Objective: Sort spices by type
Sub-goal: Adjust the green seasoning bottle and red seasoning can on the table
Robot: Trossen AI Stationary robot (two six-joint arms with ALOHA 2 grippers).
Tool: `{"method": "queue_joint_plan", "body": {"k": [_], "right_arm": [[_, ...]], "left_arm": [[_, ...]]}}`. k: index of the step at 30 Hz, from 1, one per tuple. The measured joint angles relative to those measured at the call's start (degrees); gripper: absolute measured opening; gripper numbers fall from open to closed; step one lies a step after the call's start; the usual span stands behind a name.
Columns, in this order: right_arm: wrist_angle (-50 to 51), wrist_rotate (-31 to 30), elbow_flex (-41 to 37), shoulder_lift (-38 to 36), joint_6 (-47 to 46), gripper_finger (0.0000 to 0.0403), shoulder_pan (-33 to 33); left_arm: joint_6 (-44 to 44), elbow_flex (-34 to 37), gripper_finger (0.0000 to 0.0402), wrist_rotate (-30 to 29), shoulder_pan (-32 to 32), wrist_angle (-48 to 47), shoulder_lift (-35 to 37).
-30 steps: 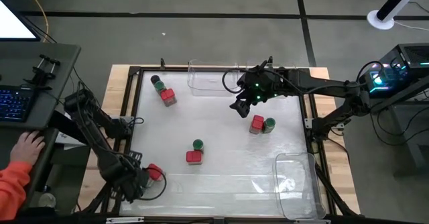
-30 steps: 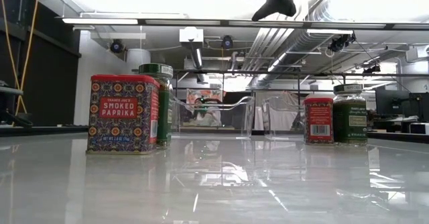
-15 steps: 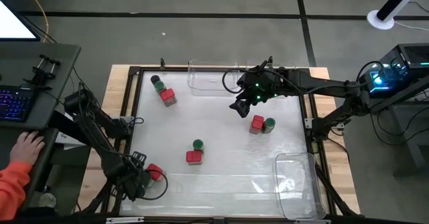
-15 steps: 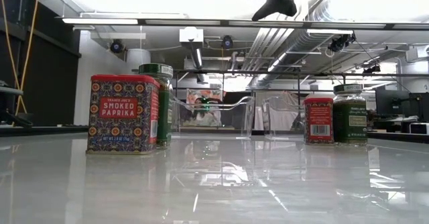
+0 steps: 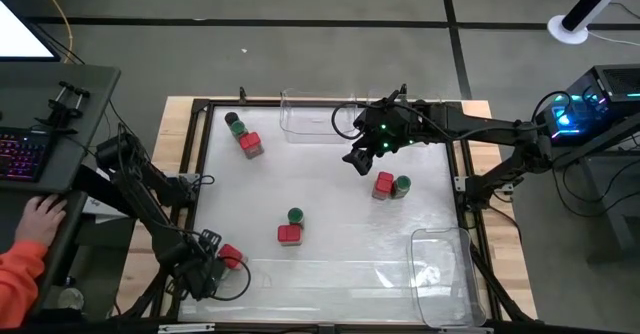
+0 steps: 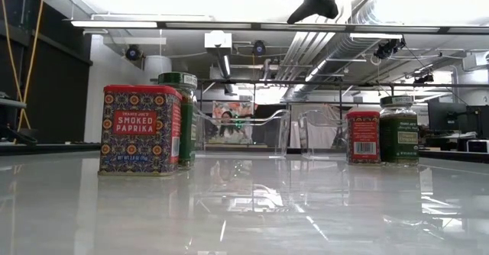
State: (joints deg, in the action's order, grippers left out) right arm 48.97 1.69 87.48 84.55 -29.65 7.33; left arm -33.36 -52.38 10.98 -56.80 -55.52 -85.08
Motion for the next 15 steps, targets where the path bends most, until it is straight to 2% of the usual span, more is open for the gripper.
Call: {"method": "queue_joint_plan", "body": {"k": [15], "right_arm": [[0.0,0.0,0.0,0.0,0.0,0.0275,0.0]], "left_arm": [[-1.6,0.0,0.0298,-1.1,-0.3,0.7,0.0]]}}
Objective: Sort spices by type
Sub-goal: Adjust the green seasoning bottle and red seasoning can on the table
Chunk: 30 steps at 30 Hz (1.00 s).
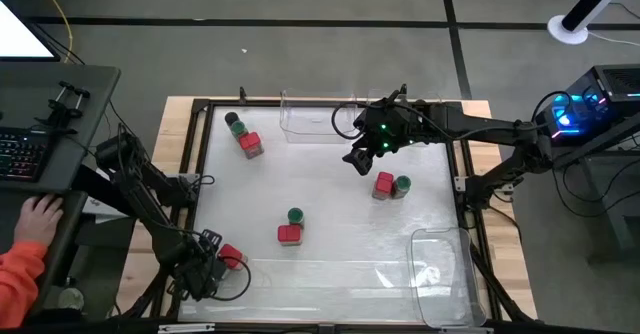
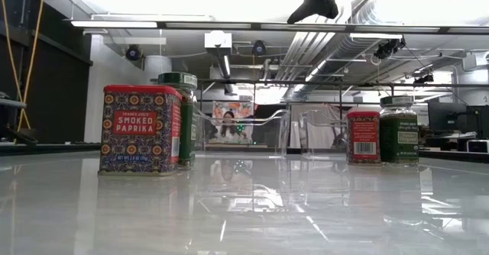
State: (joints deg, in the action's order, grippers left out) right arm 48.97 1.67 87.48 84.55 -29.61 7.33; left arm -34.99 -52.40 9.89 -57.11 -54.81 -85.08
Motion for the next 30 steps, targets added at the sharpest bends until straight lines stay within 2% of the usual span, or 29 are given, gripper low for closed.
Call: {"method": "queue_joint_plan", "body": {"k": [9,16,30], "right_arm": [[0.0,0.0,0.0,0.0,0.0,0.0275,0.0],[0.0,-0.2,0.0,0.0,0.0,0.0275,0.0],[0.0,-1.7,0.0,0.0,0.0,0.0275,0.0]], "left_arm": [[-7.9,0.0,0.0298,-2.9,-0.3,1.8,0.0],[-15.3,0.0,0.0298,-2.3,-0.3,1.7,0.0],[-37.1,-0.1,0.0298,-4.1,-0.2,1.5,0.0]]}}
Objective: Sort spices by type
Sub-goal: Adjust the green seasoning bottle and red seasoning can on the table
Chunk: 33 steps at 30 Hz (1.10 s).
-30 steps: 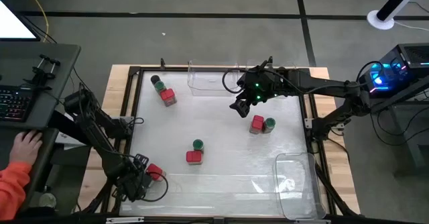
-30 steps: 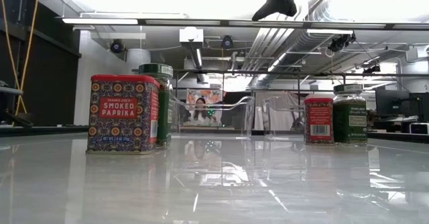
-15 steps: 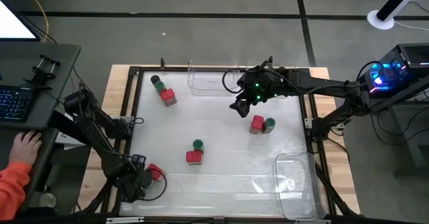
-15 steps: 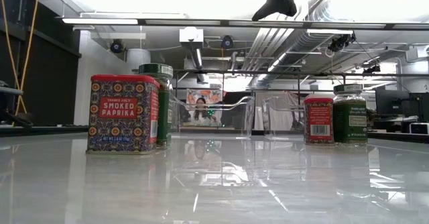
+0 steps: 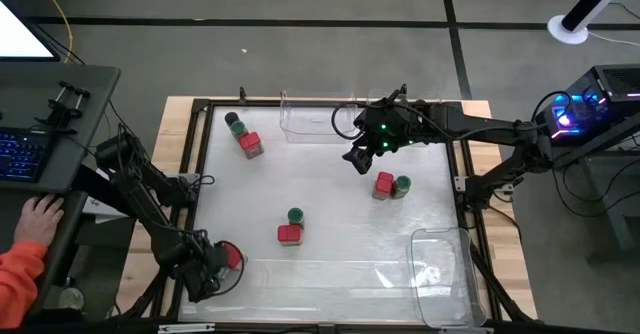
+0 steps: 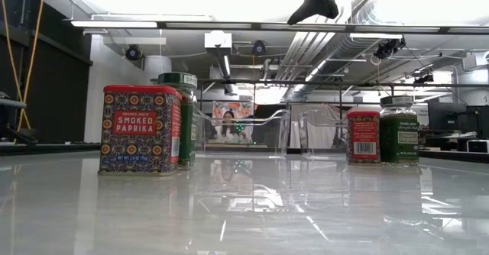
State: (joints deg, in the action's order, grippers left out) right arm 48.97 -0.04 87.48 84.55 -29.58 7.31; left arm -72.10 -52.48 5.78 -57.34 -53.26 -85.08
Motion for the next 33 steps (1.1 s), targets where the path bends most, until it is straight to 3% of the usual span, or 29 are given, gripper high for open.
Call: {"method": "queue_joint_plan", "body": {"k": [7,12,23,33], "right_arm": [[0.0,0.0,0.0,0.0,0.0,0.0275,0.0],[0.0,0.0,0.0,0.0,0.0,0.0275,0.0],[0.0,0.0,0.0,0.0,0.4,0.0275,0.0],[0.0,0.0,0.0,0.0,1.5,0.0275,0.0]], "left_arm": [[-11.7,0.0,0.0298,-1.5,0.6,-3.1,0.0],[-13.1,0.0,0.0298,-2.7,2.5,-4.6,0.0],[-4.5,0.0,0.0298,-8.0,11.3,-4.6,0.0],[4.7,-0.5,0.0298,-5.5,16.0,-5.5,2.1]]}}
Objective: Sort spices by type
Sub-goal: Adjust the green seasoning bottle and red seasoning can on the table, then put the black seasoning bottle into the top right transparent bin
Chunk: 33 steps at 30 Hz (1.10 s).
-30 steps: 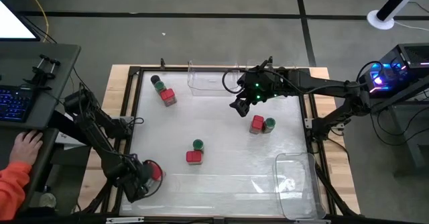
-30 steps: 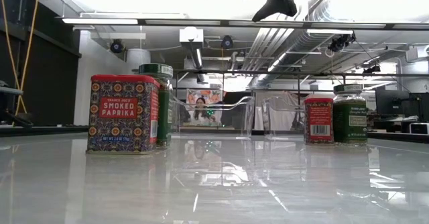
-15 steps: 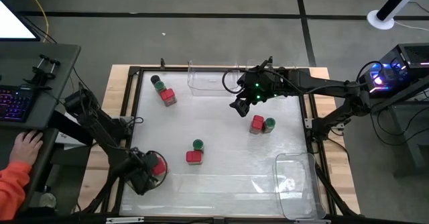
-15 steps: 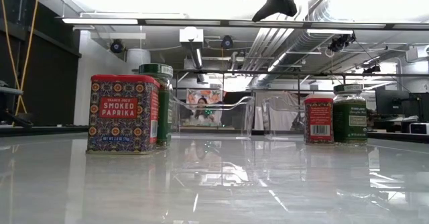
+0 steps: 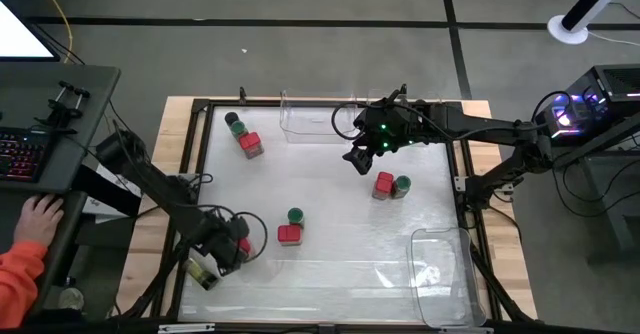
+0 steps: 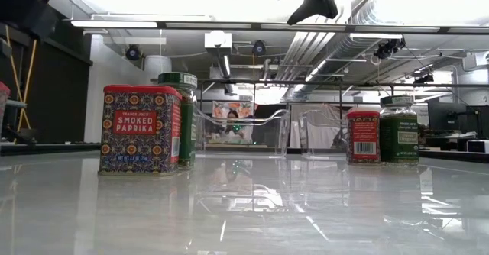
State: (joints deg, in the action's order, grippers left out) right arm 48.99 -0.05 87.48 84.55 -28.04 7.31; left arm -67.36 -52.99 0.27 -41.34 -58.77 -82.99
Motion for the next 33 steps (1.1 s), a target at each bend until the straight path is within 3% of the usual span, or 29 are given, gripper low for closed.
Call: {"method": "queue_joint_plan", "body": {"k": [8,14,21,29,33], "right_arm": [[0.0,0.0,0.0,0.0,1.1,0.0275,0.0],[0.0,0.0,0.0,0.0,1.1,0.0275,0.0],[0.1,-0.4,0.0,0.0,1.5,0.0275,0.0],[0.1,-0.6,0.0,0.0,1.1,0.0275,0.0],[0.1,-0.6,0.0,0.0,0.8,0.0275,0.0]], "left_arm": [[-1.7,-1.6,0.0298,0.5,-3.9,-0.9,10.8],[-4.9,-1.7,0.0298,1.0,-11.5,-0.1,14.9],[-0.7,-1.7,0.0298,2.1,-19.8,2.0,9.9],[21.3,-1.7,0.0298,4.6,-23.4,5.5,-0.4],[26.3,-1.8,0.0298,3.9,-23.3,4.6,-4.3]]}}
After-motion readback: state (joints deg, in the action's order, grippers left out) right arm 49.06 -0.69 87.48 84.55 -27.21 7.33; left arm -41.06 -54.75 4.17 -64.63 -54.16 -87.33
